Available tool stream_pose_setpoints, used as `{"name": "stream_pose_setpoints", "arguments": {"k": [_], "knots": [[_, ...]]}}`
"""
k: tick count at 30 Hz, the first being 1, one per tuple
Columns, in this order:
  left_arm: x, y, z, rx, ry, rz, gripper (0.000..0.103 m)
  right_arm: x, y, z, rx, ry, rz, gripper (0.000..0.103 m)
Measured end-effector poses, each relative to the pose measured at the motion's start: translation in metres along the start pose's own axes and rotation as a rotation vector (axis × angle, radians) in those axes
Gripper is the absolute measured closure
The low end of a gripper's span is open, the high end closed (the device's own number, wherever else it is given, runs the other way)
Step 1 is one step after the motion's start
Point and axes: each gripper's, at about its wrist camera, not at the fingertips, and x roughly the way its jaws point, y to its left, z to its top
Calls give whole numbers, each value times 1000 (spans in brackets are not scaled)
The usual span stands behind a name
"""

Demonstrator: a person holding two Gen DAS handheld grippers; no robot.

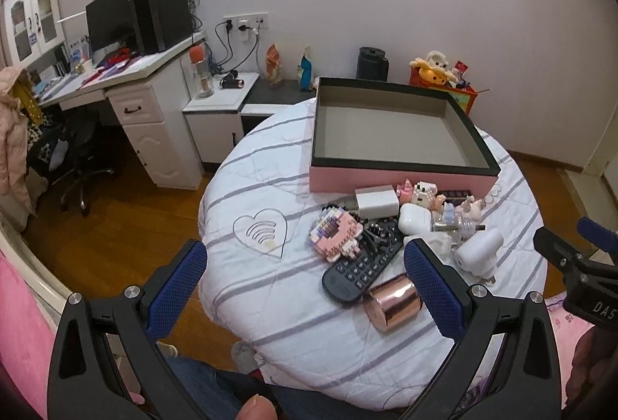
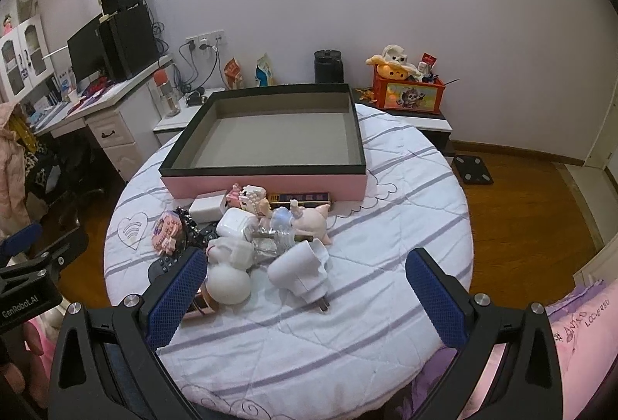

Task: Organize rigid objects
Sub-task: 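Grasp the pink block donut with the left gripper while the right gripper grasps the white plug adapter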

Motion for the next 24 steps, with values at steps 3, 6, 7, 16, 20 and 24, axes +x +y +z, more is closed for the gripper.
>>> {"name": "stream_pose_setpoints", "arguments": {"k": [3,6,7,16,20,24], "knots": [[5,1,2,-3,1,-11,0,7,2,3,0,13,-8,0],[11,3,3,-3,10,-20,0,10,2,3,3,18,-19,0],[14,4,3,-2,16,-23,0,11,3,2,6,22,-24,0],[42,6,-3,0,62,-49,0,28,-2,-7,20,77,-58,0],[56,2,-7,10,84,-43,0,38,-5,-6,17,88,-54,0],[74,-1,-10,16,115,-38,0,51,-8,-8,13,109,-47,0]]}}
